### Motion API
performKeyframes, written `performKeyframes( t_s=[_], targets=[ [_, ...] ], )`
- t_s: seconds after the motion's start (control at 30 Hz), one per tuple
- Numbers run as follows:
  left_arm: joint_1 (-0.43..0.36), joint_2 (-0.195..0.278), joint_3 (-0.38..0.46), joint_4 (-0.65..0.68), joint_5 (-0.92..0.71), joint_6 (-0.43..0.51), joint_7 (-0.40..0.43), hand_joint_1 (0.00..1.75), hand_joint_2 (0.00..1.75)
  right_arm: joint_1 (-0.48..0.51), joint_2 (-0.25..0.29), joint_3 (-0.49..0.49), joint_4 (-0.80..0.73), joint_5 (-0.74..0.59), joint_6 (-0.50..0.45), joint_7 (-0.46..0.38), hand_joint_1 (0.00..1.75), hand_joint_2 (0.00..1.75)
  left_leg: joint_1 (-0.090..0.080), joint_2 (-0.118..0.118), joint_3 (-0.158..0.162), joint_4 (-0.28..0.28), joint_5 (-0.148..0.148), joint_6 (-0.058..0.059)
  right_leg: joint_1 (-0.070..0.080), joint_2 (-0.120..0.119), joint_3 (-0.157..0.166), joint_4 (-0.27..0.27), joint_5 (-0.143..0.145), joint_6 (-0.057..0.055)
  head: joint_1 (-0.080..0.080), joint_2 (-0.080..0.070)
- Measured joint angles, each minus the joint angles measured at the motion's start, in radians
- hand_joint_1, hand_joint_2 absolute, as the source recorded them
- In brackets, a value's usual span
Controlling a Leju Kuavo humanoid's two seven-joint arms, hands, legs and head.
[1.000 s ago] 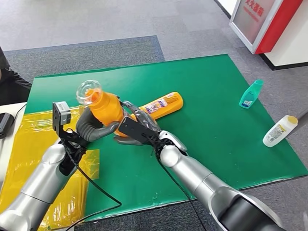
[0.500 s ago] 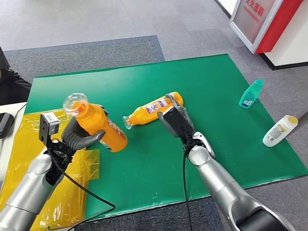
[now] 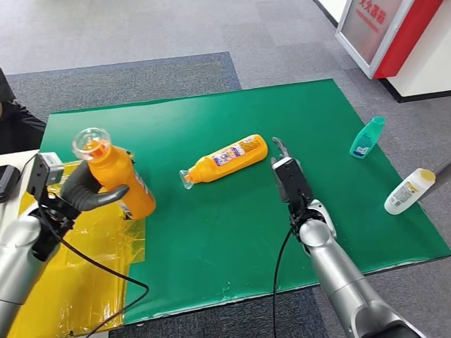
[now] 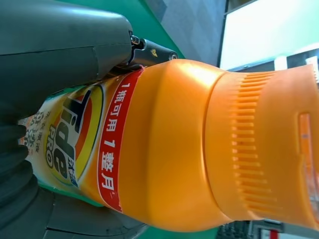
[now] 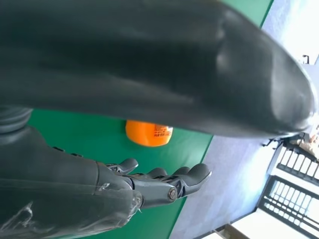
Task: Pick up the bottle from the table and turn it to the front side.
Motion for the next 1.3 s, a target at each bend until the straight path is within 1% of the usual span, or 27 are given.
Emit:
performKeyframes(
  t_s=[0.1,0.17,0.3,0.4,0.5,0.57,0.63,0.77,0.83,1.0,1.13,1.3],
  targets=[
    [-0.073,0.07,0.008,0.001,0.024,-0.031,0.054,1.75,1.75,0.017,-0.002,-0.019,-0.007,-0.008,-0.003,-0.008,0.0,0.0,0.001,0.0,0.0,0.0,0.001,-0.001,0.001,0.0,-0.001,0.0,0.001,-0.001,0.0,0.0],
    [-0.113,0.106,0.011,0.001,0.031,-0.039,0.067,1.75,1.75,0.025,-0.003,-0.028,-0.009,-0.01,-0.004,-0.011,0.0,0.0,0.001,0.0,-0.001,0.0,0.001,-0.001,0.001,0.0,-0.001,0.0,0.001,-0.001,0.0,0.0],
    [-0.163,0.157,0.0,0.002,0.034,-0.038,0.107,1.75,1.75,0.035,-0.004,-0.042,-0.015,-0.014,-0.004,-0.014,0.0,0.0,0.001,0.0,-0.001,0.0,0.001,-0.001,0.001,0.001,-0.001,0.0,0.001,-0.001,0.0,0.0],
    [-0.214,0.205,-0.016,0.002,0.037,-0.057,0.151,1.75,1.75,0.049,-0.004,-0.056,-0.017,-0.019,-0.007,-0.021,0.0,0.0,0.001,0.0,-0.002,0.0,0.001,-0.001,0.001,0.001,-0.002,0.0,0.001,-0.001,0.0,0.0],
    [-0.263,0.248,-0.041,0.002,0.028,-0.074,0.185,1.75,1.75,0.061,-0.005,-0.067,-0.017,-0.02,-0.006,-0.025,0.0,0.0,0.001,0.0,-0.002,0.0,0.001,-0.001,0.001,0.001,-0.002,0.0,0.001,-0.001,0.0,0.0],
    [-0.275,0.269,-0.066,0.003,0.015,-0.077,0.191,1.75,1.75,0.065,-0.005,-0.07,-0.017,-0.021,-0.005,-0.026,0.0,0.0,0.001,0.0,-0.002,0.0,0.001,-0.001,0.001,0.001,-0.002,0.0,0.001,-0.001,0.0,0.0],
    [-0.268,0.282,-0.096,0.008,-0.002,-0.074,0.188,1.75,1.75,0.067,-0.004,-0.071,-0.017,-0.021,-0.003,-0.026,0.0,0.0,0.001,0.0,-0.002,0.0,0.001,-0.001,0.001,0.001,-0.002,0.0,0.001,-0.001,0.0,0.0],
    [-0.228,0.302,-0.154,0.024,-0.043,-0.072,0.182,1.75,1.75,0.067,-0.004,-0.072,-0.017,-0.021,0.001,-0.021,0.0,0.0,0.001,0.0,-0.003,0.0,0.001,-0.001,0.001,0.001,-0.002,0.0,0.001,-0.001,0.0,0.0],
    [-0.201,0.315,-0.182,0.037,-0.067,-0.071,0.181,1.75,1.75,0.067,-0.002,-0.071,-0.017,-0.021,0.001,-0.016,0.0,0.0,0.001,0.0,-0.003,0.0,0.001,-0.001,0.001,0.001,-0.002,0.0,0.001,-0.001,0.0,0.0],
    [-0.115,0.349,-0.256,0.073,-0.079,-0.025,0.152,1.75,1.75,0.065,0.004,-0.07,-0.016,-0.027,0.003,-0.006,0.0,0.0,0.001,0.0,-0.004,0.0,0.001,-0.001,0.001,0.001,-0.003,0.0,0.0,-0.001,0.0,0.0],
    [-0.096,0.367,-0.282,0.084,-0.079,-0.03,0.155,1.75,1.75,0.063,0.006,-0.07,-0.015,-0.028,0.004,-0.005,0.0,0.0,0.001,0.0,-0.004,0.0,0.001,-0.001,0.001,0.0,-0.003,0.0,0.0,-0.001,0.0,0.0],
    [-0.058,0.389,-0.287,0.084,-0.082,-0.048,0.168,1.75,1.75,0.061,0.012,-0.069,-0.009,-0.029,0.004,0.004,0.0,0.0,0.001,0.0,-0.002,0.0,0.0,-0.001,0.001,0.001,-0.001,0.0,0.001,-0.001,0.0,0.0]
  ],
)
